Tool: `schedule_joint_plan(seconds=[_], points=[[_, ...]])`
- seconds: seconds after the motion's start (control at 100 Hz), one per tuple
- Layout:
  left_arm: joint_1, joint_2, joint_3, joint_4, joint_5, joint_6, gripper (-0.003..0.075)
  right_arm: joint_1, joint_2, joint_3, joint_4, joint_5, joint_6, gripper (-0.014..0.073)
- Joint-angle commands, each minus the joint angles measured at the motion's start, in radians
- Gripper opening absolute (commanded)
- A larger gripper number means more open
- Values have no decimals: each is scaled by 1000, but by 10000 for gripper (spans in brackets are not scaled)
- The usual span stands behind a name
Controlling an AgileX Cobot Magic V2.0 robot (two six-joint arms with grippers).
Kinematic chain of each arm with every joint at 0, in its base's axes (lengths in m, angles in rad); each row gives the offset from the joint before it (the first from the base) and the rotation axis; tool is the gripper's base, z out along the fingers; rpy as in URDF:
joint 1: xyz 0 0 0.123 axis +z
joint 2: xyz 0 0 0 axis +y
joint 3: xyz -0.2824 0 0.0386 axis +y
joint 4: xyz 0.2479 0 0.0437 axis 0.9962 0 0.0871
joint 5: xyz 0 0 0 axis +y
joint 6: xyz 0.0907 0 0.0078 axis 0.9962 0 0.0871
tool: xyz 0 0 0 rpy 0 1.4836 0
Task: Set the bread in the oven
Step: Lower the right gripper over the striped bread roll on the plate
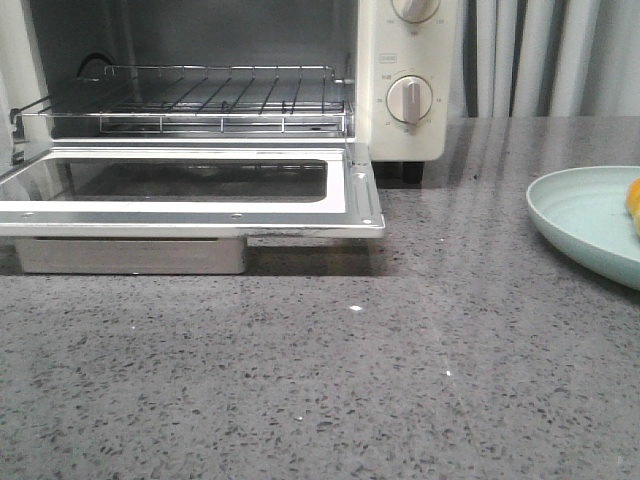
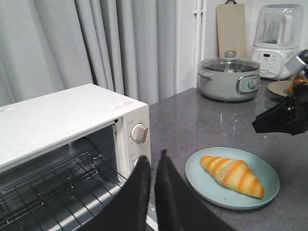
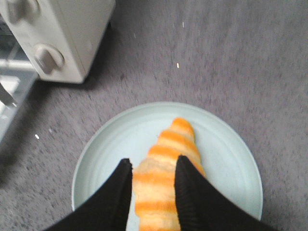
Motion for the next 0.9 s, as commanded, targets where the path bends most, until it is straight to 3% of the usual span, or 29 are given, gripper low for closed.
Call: schedule_joint_plan(seconds=[0.0, 0.33, 0.56, 0.89], points=[[-8, 1, -48, 31, -57, -5, -20, 1, 52, -45, -10, -27, -14, 192], [-8, 1, -64, 66, -61, -5, -20, 1, 185, -101, 5, 55, -32, 470], [-8, 1, -64, 71, -68, -11, -20, 1, 208, -134, 29, 179, -32, 479], [-8, 1, -64, 71, -87, -11, -20, 1, 448, -401, 70, 498, -91, 479]])
